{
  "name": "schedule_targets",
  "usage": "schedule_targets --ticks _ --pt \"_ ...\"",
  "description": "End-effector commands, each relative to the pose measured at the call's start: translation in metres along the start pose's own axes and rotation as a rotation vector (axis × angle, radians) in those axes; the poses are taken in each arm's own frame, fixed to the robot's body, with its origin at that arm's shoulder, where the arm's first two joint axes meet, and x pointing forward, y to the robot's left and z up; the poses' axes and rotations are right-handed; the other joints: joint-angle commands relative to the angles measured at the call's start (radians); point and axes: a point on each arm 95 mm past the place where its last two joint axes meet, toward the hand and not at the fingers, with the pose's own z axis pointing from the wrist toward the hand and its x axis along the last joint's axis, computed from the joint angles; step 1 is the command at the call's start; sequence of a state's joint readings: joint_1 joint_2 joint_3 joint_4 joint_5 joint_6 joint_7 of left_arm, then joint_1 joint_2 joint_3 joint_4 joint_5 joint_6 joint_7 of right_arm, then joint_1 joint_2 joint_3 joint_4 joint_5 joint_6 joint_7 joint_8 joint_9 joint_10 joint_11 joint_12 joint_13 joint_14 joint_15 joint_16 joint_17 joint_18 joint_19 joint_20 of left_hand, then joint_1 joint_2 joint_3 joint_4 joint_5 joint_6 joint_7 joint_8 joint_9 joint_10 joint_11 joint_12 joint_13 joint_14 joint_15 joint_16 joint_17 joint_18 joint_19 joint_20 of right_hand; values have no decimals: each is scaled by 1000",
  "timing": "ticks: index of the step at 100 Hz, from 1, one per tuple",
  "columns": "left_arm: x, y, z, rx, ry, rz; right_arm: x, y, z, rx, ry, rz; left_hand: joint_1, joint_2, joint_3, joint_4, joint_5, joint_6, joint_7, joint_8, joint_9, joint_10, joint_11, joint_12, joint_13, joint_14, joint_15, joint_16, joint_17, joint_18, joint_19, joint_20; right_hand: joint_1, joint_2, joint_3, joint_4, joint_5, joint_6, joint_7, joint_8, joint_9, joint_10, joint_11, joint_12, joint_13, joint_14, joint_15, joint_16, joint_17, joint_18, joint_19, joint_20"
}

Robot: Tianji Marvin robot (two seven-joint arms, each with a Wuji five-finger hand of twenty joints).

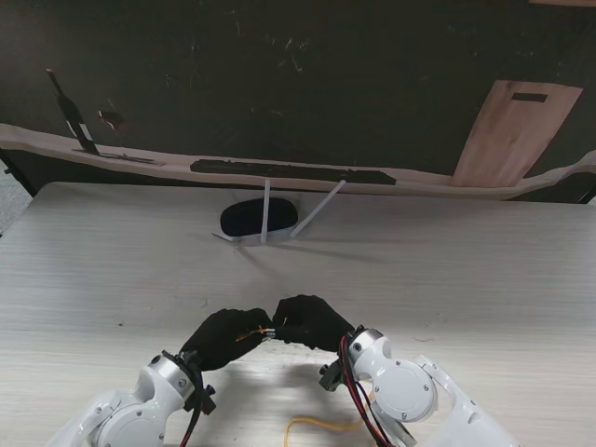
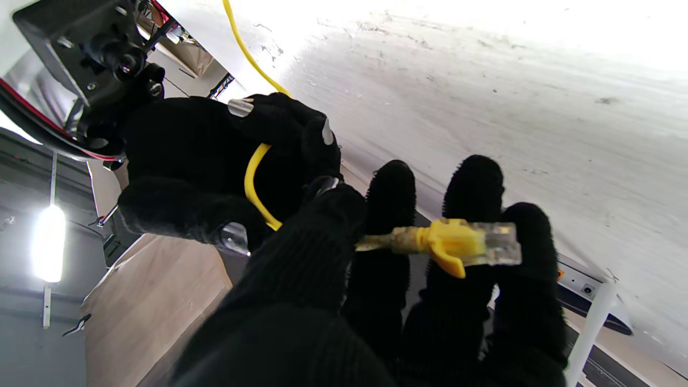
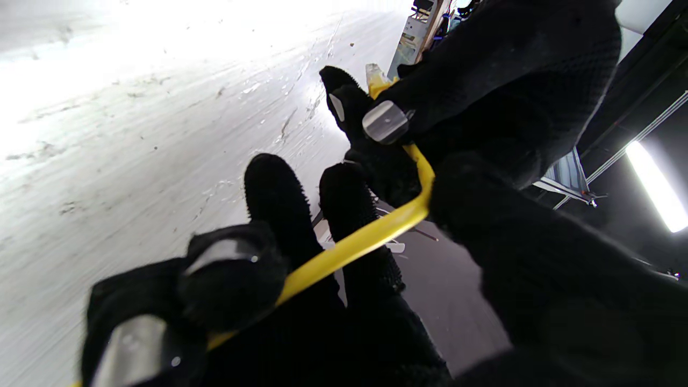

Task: Untangle the Ethernet cable and plug it into the router

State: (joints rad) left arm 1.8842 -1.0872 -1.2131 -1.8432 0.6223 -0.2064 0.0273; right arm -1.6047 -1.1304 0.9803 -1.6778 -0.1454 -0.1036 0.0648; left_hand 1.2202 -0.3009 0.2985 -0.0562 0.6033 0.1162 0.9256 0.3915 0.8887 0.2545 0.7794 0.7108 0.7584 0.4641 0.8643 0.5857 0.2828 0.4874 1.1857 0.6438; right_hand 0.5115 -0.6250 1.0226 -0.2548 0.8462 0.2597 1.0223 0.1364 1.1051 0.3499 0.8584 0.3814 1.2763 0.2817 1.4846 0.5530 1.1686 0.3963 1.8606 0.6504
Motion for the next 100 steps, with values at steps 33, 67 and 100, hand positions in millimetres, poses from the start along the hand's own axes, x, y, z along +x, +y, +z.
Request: schedule_targets --ticks 33,67,100 --pt "-2 4 1 21 -18 -7 1 -4 0 29 4 13 -164 -67 122 7 -28 41 -185 -40 -13 -32 -11 -42 -13 10 -16 -3 -27 -30 12 12 204 36 -23 4 -19 -132 174 19 183 93 206 37 23 -56 206 113 39 -222 233 106" --pt "-6 -7 -7 97 5 -49 -2 2 -1 -4 -20 23 -533 -15 273 25 -105 55 -415 -59 -290 -5 -224 -291 -251 -37 -224 -64 -192 -68 -121 -65 214 32 -18 6 -16 -111 175 46 192 101 225 44 24 -65 217 123 42 -238 233 131" --pt "-20 -7 -24 142 -19 29 0 13 -6 -82 -7 77 -565 -65 332 24 -114 43 -424 -60 -356 -22 -279 -331 -309 -84 -308 -99 -232 -85 -193 -120 215 28 -10 6 -13 -93 175 55 200 106 229 45 23 -64 217 127 41 -234 233 134"
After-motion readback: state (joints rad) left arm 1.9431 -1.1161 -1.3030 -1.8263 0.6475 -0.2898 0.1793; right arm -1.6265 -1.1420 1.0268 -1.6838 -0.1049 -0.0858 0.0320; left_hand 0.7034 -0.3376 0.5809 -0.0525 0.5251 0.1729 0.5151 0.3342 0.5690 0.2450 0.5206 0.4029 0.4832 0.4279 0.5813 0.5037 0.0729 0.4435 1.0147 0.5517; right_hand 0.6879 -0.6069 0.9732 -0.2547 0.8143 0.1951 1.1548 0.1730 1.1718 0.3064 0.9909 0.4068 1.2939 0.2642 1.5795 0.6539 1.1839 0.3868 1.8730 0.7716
